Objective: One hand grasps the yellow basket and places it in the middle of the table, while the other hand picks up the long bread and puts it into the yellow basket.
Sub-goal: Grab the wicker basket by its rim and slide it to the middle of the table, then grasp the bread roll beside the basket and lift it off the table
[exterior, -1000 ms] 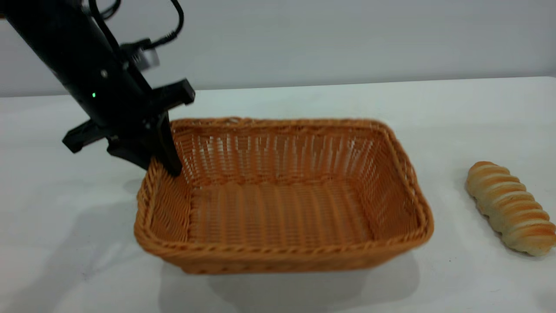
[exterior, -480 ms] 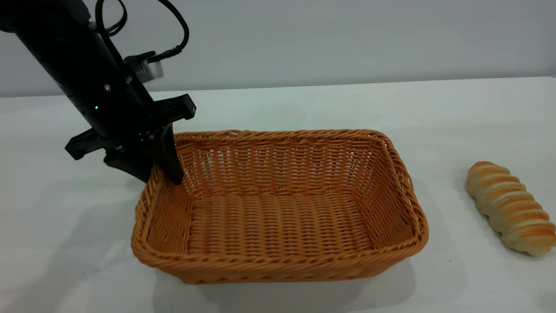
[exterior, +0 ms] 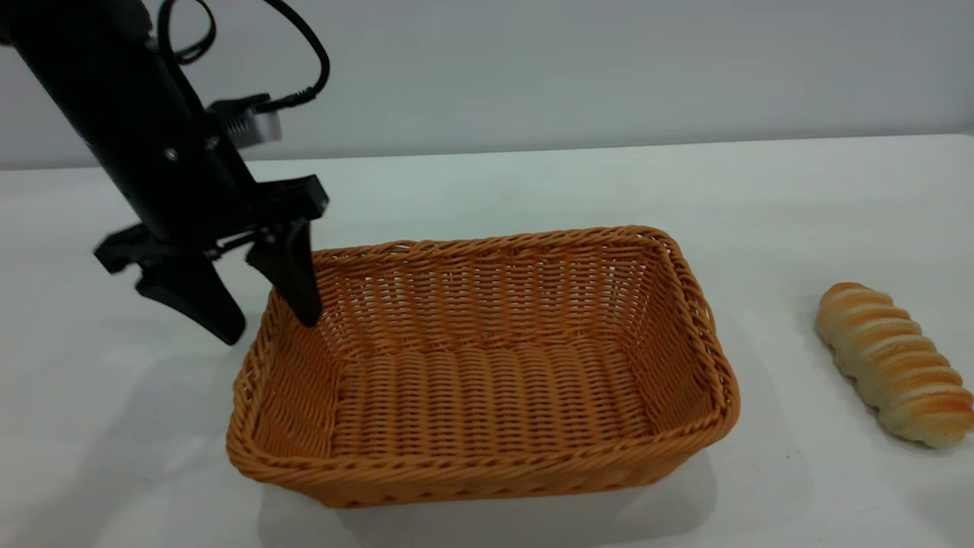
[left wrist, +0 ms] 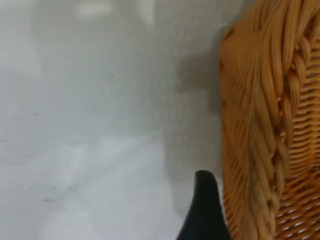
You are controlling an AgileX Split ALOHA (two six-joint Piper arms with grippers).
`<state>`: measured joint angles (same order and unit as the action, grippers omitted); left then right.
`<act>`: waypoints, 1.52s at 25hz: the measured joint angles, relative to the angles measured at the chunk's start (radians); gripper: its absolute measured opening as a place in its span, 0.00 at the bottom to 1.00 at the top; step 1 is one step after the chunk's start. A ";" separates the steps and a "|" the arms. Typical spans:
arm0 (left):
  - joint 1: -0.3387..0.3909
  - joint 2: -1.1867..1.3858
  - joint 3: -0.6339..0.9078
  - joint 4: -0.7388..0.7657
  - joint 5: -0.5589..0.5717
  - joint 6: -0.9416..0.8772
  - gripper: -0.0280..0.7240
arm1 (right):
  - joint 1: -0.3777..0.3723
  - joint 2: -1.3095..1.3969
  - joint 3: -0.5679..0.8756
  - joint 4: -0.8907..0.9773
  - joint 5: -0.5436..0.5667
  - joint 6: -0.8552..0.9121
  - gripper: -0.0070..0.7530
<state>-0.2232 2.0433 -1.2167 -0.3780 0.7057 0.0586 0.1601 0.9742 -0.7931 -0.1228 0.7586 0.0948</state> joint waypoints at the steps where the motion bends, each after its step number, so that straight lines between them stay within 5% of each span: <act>1: 0.000 -0.009 0.000 0.020 0.009 0.000 0.89 | 0.000 0.024 0.000 -0.002 -0.007 0.000 0.83; 16: 0.000 -0.189 0.000 0.247 0.094 0.000 0.80 | 0.000 0.586 -0.131 -0.019 -0.035 0.064 0.77; 38: 0.000 -0.684 0.001 0.197 0.212 -0.026 0.80 | -0.025 1.070 -0.398 0.057 0.004 -0.057 0.77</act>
<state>-0.2232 1.3597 -1.2157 -0.1808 0.9177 0.0322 0.1350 2.0446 -1.1908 -0.0657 0.7623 0.0377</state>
